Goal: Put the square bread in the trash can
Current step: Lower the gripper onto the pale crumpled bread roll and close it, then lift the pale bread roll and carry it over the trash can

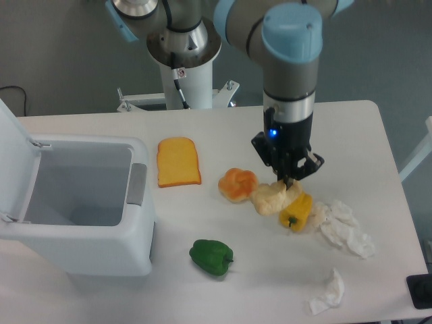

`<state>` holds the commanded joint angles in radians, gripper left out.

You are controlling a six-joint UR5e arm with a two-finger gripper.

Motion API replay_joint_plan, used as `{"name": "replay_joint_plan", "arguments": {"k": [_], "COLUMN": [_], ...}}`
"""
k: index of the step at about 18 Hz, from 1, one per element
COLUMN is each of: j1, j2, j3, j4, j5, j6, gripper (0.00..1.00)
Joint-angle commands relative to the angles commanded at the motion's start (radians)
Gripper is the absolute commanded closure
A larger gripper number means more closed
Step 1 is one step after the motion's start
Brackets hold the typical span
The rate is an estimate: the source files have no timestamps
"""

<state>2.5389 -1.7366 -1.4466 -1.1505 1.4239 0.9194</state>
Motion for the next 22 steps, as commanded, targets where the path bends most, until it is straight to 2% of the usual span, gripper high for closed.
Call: {"name": "replay_joint_plan", "arguments": {"k": [6, 9, 22], "j1": [-0.087, -0.153, -0.341], "j2": [0.08, 0.084, 0.109], "j3": [-0.012, -0.009, -0.021], "j4": [0.005, 0.006, 0.006], "j5": [-0.135, -0.16, -0.223], "j6": [-0.166, -0.194, -0.317], "gripper": [0.97, 0.98, 0.96]}}
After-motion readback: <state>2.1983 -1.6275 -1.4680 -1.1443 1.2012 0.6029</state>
